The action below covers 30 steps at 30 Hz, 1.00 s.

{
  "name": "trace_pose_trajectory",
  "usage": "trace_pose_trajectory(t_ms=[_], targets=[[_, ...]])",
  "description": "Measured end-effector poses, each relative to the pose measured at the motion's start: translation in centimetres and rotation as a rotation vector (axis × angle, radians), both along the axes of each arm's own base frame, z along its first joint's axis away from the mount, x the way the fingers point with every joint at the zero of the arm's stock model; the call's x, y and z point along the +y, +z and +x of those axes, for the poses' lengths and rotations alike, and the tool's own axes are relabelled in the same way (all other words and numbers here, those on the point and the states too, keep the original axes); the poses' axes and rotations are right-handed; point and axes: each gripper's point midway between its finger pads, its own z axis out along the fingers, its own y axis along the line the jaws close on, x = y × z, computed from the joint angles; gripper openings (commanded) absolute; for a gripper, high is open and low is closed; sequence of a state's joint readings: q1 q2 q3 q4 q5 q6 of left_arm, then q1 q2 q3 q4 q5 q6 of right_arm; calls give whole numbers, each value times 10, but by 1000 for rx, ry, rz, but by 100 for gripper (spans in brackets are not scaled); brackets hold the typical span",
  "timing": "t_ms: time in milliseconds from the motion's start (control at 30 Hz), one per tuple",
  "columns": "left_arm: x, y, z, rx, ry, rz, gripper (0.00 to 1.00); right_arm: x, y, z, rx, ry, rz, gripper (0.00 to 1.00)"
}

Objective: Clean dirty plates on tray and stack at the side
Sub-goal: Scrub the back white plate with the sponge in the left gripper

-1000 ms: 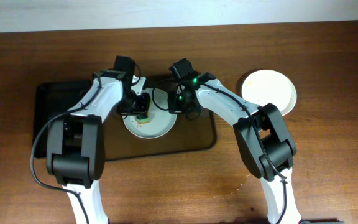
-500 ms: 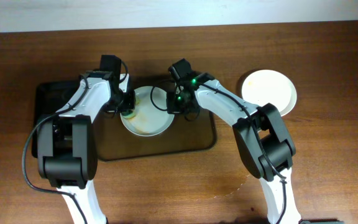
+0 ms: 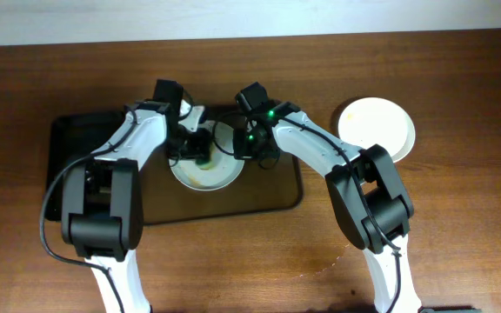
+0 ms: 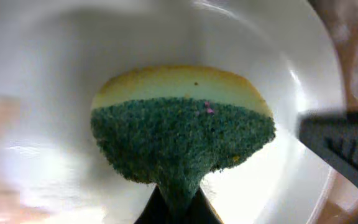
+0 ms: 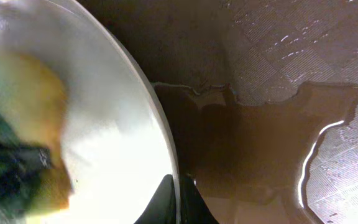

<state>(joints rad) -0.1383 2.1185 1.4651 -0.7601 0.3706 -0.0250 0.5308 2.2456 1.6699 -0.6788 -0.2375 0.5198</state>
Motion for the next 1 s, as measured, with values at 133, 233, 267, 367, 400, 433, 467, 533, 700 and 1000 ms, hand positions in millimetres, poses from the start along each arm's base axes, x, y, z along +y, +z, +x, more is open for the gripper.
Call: trace_pose_trajectory(t_ms=[133, 233, 267, 367, 400, 433, 467, 533, 700, 1000], targets=[[51, 2, 42, -136, 146, 129, 1, 0, 0, 1, -2, 0, 1, 4], [58, 0, 35, -104, 155, 164, 1, 0, 0, 1, -4, 0, 1, 4], [62, -1, 20, -38, 154, 190, 1, 0, 0, 1, -4, -1, 1, 4], [69, -2, -40, 208, 150, 234, 1, 4, 0, -5, 10, 19, 8, 4], [69, -1, -44, 226, 150, 234, 1, 5, 0, -6, 10, 25, 8, 4], [68, -1, -49, 247, 145, 222, 1, 6, 0, -6, 9, 33, 8, 4], [61, -1, -49, 246, 126, 175, 1, 6, 0, -6, 8, 36, 8, 4], [42, 2, -33, 180, 106, 37, 1, 4, 0, -5, 5, 30, 2, 4], [8, 10, 12, -11, 70, -141, 1, 3, 0, -4, 5, 26, 2, 4], [53, -2, -23, 155, 183, 135, 1, 3, 0, -4, 4, 22, 0, 4]])
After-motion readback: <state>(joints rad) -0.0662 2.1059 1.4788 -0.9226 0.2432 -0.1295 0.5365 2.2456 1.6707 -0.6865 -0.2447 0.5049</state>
